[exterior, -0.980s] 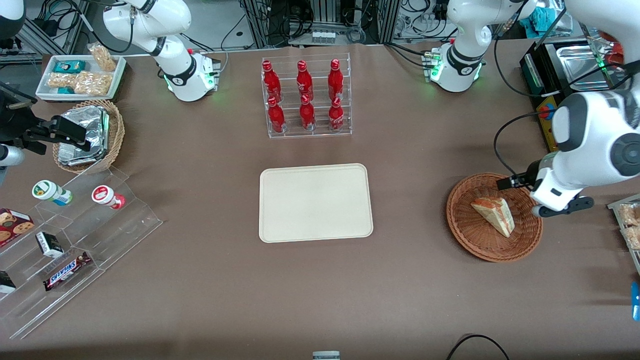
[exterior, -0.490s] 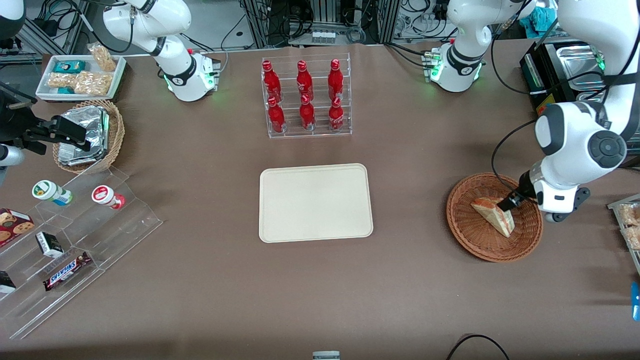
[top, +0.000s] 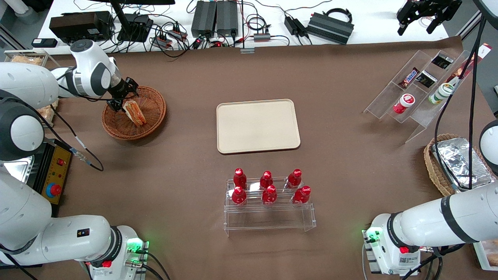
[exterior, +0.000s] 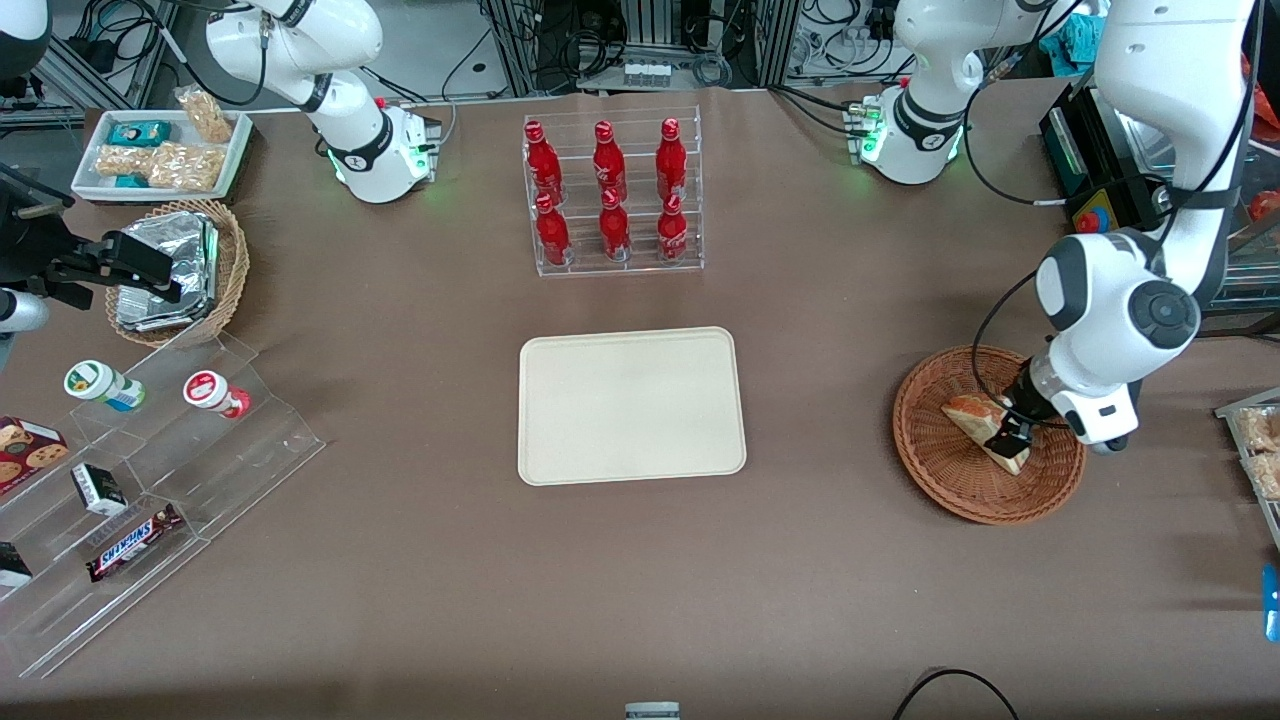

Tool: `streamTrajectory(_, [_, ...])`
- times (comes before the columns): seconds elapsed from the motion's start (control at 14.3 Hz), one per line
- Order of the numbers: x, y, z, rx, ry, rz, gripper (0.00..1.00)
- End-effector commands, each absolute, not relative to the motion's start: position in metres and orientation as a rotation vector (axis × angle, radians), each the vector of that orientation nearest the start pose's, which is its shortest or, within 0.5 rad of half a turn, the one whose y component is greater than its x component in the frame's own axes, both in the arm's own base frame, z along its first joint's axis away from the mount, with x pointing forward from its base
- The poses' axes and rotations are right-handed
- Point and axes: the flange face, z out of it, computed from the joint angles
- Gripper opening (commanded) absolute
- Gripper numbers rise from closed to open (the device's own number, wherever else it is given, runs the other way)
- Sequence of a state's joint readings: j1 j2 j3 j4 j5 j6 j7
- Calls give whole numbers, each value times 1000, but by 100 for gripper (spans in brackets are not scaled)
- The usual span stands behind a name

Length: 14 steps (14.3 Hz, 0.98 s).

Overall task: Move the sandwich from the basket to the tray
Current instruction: 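Close the left gripper on the wrapped sandwich, then lift the sandwich and carry it with the left gripper over the cream tray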

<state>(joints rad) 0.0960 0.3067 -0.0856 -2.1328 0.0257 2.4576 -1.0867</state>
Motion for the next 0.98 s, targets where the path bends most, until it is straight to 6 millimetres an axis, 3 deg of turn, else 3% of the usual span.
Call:
streamTrajectory(0.0, [572,2,249,-2686,-1644,11,88])
streamTrajectory(0.07, [571,2,251,-2685,-1632,26,48])
streamTrajectory(0.14, [570,1,256,-2681,-1613,53,18])
streamTrajectory(0.21, [571,2,262,-2677,-1587,76,10])
streamTrajectory(0.35, [576,-8,276,-2711,-1502,101,8])
streamTrajectory(0.63, [571,-67,323,-2873,-1025,203,5])
streamTrajectory(0.77, [571,-96,344,-2969,-629,283,8])
streamTrajectory(0.91, [576,-151,353,-3031,-199,318,9])
